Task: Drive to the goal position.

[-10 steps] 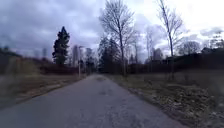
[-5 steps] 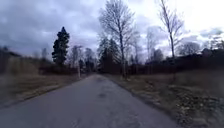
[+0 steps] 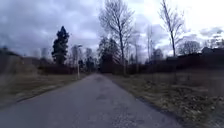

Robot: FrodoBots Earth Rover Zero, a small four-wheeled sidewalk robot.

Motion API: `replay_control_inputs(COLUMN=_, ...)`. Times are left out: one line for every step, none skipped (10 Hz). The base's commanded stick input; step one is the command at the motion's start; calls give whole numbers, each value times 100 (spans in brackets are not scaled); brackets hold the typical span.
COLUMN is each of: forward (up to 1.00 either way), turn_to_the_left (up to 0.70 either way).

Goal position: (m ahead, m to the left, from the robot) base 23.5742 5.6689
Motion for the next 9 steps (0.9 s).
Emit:
replay_control_inputs(forward=50, turn_to_the_left=0)
replay_control_inputs(forward=50, turn_to_the_left=0)
replay_control_inputs(forward=50, turn_to_the_left=0)
replay_control_inputs(forward=50, turn_to_the_left=0)
replay_control_inputs(forward=50, turn_to_the_left=0)
replay_control_inputs(forward=50, turn_to_the_left=0)
replay_control_inputs(forward=50, turn_to_the_left=0)
replay_control_inputs(forward=50, turn_to_the_left=0)
replay_control_inputs(forward=50, turn_to_the_left=0)
